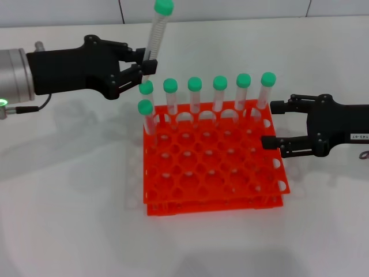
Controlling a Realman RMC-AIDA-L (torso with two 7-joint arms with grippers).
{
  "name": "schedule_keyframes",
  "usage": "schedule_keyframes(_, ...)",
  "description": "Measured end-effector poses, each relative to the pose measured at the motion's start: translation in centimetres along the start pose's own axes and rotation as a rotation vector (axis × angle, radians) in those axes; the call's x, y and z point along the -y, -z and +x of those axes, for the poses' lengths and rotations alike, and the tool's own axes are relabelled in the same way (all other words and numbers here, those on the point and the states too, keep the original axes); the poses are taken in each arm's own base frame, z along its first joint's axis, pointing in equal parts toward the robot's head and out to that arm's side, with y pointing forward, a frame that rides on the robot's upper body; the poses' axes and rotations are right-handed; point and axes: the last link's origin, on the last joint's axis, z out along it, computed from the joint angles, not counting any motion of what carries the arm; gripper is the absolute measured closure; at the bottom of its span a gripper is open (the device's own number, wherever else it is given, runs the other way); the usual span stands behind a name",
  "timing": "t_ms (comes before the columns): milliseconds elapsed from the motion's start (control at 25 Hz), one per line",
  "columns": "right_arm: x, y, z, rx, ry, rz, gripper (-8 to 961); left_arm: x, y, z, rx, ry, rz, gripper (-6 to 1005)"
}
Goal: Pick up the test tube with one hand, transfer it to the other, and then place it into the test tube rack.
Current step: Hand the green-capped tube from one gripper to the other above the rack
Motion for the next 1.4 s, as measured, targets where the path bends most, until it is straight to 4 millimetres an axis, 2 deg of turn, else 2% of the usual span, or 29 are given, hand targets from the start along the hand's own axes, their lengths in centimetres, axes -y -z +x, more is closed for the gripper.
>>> schedule_keyframes(720, 0.0, -0.2, -0.1, 0.001, 0.0, -0.006, 194, -1.0, -3.4, -0.1, 0.01, -0.074, -0.111, 799)
schedule_keyframes(1400, 0.3, -0.5, -0.5, 0.002, 0.01, -0.003, 199, -1.7, -3.8, -0.5, 0.025, -0.066, -0.148, 799)
